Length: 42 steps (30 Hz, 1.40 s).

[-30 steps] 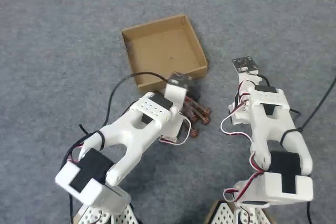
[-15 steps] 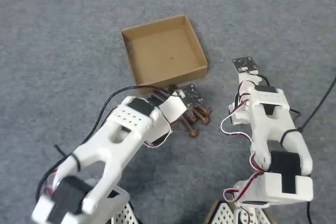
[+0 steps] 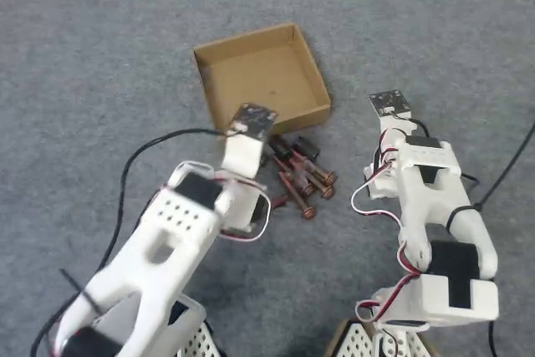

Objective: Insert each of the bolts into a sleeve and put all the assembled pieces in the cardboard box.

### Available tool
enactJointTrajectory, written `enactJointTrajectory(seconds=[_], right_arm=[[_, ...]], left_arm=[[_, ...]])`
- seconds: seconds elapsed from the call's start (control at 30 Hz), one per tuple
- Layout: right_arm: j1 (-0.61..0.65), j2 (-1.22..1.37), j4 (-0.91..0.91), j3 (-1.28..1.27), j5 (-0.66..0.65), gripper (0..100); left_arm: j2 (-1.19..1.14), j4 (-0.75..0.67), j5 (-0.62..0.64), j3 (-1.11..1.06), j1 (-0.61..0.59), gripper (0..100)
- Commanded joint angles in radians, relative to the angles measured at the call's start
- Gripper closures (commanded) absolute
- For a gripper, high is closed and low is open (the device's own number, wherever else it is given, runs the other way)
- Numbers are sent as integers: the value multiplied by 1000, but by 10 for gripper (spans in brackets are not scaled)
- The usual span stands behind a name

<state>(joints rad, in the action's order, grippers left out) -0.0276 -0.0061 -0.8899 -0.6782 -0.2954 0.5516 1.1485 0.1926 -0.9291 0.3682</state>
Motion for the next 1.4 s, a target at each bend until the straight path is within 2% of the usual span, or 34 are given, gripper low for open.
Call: enactJointTrajectory(seconds=[0.0, 0.17, 0.37, 0.57, 0.63, 0.93, 1.07, 1.3, 1.37], right_arm=[[16, -24, 18, 8, 14, 992], [24, -24, 18, 8, 20, 992], [28, -24, 18, 8, 20, 992], [28, -24, 18, 6, 20, 992], [28, -24, 18, 5, 20, 992], [30, -24, 15, 3, 20, 992], [30, -24, 10, 2, 18, 992], [30, -24, 10, 2, 15, 992], [30, -24, 10, 2, 14, 992]], left_arm=[[195, 2, 92, -81, 28, 983], [304, 0, 218, -220, 110, 989], [269, -20, 189, -291, 241, 988], [106, -241, 267, -321, 239, 988], [38, -278, 272, -315, 215, 988], [-235, -259, 273, -150, 110, 988], [-255, -273, 273, -119, 63, 988], [-258, -399, 275, -97, -135, 988], [-258, -419, 275, -97, -158, 988]])
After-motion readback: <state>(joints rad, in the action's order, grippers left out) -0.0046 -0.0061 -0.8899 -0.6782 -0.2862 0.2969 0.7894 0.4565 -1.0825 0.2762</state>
